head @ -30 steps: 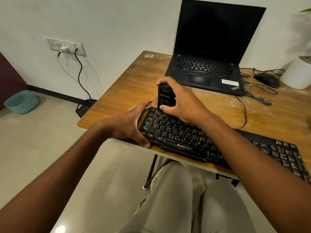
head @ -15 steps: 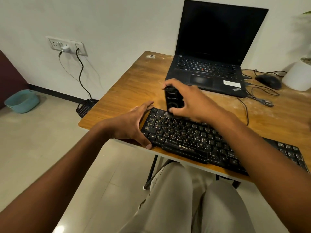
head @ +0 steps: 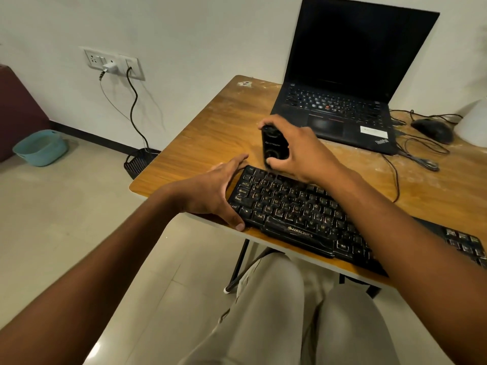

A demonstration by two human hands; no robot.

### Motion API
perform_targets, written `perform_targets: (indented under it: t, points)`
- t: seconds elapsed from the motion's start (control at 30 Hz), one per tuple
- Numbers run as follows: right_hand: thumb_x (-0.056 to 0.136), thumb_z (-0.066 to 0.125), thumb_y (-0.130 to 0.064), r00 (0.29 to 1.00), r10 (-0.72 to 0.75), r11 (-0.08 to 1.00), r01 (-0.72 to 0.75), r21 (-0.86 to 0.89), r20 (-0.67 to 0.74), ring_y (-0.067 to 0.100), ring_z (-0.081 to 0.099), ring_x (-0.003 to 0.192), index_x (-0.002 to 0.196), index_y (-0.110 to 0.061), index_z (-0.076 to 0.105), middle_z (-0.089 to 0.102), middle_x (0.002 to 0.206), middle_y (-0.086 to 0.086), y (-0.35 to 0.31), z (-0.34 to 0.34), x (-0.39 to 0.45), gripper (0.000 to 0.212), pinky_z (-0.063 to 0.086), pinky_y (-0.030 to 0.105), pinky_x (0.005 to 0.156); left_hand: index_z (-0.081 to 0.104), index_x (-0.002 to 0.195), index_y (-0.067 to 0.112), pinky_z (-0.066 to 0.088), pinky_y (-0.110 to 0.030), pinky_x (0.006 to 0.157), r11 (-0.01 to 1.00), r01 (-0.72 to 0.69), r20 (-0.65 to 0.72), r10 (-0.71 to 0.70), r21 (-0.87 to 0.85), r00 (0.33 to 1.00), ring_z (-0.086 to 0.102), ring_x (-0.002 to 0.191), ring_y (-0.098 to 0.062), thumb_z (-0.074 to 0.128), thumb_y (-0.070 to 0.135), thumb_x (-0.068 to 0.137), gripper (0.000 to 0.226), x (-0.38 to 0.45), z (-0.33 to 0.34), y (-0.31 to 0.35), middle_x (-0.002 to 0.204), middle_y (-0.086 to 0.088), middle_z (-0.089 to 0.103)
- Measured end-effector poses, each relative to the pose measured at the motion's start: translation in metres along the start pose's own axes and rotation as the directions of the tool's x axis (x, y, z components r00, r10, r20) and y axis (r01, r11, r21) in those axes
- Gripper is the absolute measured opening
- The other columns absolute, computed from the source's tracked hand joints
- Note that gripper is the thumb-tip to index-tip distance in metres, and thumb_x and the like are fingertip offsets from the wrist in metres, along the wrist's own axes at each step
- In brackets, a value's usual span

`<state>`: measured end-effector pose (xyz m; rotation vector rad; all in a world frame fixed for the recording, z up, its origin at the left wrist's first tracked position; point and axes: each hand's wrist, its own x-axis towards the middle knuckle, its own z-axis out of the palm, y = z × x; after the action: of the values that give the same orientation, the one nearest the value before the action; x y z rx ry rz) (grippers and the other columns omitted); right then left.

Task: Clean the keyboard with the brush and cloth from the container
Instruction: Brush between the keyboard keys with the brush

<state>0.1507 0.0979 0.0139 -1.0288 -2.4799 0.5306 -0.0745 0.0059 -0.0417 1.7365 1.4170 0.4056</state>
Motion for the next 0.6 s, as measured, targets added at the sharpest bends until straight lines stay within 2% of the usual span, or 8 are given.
perform_targets:
  t: [0.07, 0.17, 0.27, 0.4, 0.47, 0.6]
  points:
    - [0.083, 0.081, -0.015, 1.0, 0.02, 1.0, -0.021, -0.017, -0.02, 0.016, 0.065, 0.088, 0.137, -0.043, 0.043, 0.06, 0.112, -0.001, 0.007, -0.003, -0.002, 0.071, 0.056, 0.021, 0.061, -0.004, 0.158, 0.055, 0.032, -0.052, 0.123, 1.0, -0.002, 0.004, 0.002, 0.017, 1.0, 0.024, 0.151, -0.024, 0.101, 0.053, 0.041, 0.158, 0.0, 0.0, 0.001, 0.166, 0.011, 0.018]
    - [0.082, 0.083, -0.018, 0.997, 0.01, 0.995, -0.002, 0.102, -0.078, 0.008, 0.063, 0.09, 0.136, -0.043, 0.043, 0.059, 0.114, -0.004, 0.001, -0.001, -0.004, 0.072, 0.057, 0.019, 0.06, -0.003, 0.158, 0.055, 0.037, -0.051, 0.12, 1.0, -0.001, 0.0, 0.001, 0.014, 1.0, 0.031, 0.147, -0.023, 0.102, 0.051, 0.041, 0.157, 0.0, 0.0, 0.0, 0.165, 0.01, 0.02]
    - [0.082, 0.083, -0.018, 0.998, -0.059, 0.995, 0.061, 0.083, -0.024, 0.003, 0.062, 0.087, 0.136, -0.043, 0.044, 0.061, 0.11, -0.005, -0.006, 0.003, -0.004, 0.071, 0.052, 0.015, 0.056, -0.003, 0.159, 0.052, 0.041, -0.05, 0.118, 1.0, -0.014, -0.003, 0.014, 0.005, 1.0, 0.036, 0.144, -0.023, 0.102, 0.049, 0.041, 0.158, 0.0, 0.0, 0.0, 0.162, 0.009, 0.024]
    - [0.08, 0.083, -0.016, 0.998, -0.017, 1.0, 0.019, -0.019, 0.062, 0.014, 0.064, 0.09, 0.135, -0.044, 0.044, 0.061, 0.115, -0.001, 0.008, -0.011, -0.004, 0.073, 0.049, 0.016, 0.059, -0.003, 0.16, 0.05, 0.04, -0.047, 0.119, 1.0, -0.015, 0.007, 0.015, 0.002, 1.0, 0.035, 0.144, -0.022, 0.103, 0.046, 0.043, 0.158, -0.001, -0.001, 0.002, 0.163, 0.009, 0.022]
    - [0.079, 0.083, -0.013, 0.997, 0.006, 1.0, -0.004, -0.026, 0.072, 0.018, 0.063, 0.095, 0.133, -0.044, 0.045, 0.06, 0.119, -0.001, 0.013, -0.019, -0.004, 0.074, 0.052, 0.021, 0.064, -0.002, 0.16, 0.051, 0.04, -0.048, 0.119, 1.0, -0.014, 0.01, 0.014, -0.004, 1.0, 0.034, 0.145, -0.022, 0.102, 0.048, 0.041, 0.158, -0.001, -0.001, 0.002, 0.163, 0.011, 0.021]
    - [0.077, 0.085, -0.012, 0.999, 0.041, 0.99, -0.041, 0.132, 0.003, 0.015, 0.059, 0.1, 0.129, -0.039, 0.048, 0.057, 0.123, -0.007, 0.008, -0.023, -0.002, 0.07, 0.055, 0.019, 0.068, -0.003, 0.159, 0.053, 0.038, -0.05, 0.12, 1.0, -0.006, 0.013, 0.006, 0.014, 1.0, 0.032, 0.147, -0.023, 0.102, 0.051, 0.042, 0.158, 0.0, -0.001, 0.002, 0.164, 0.011, 0.02]
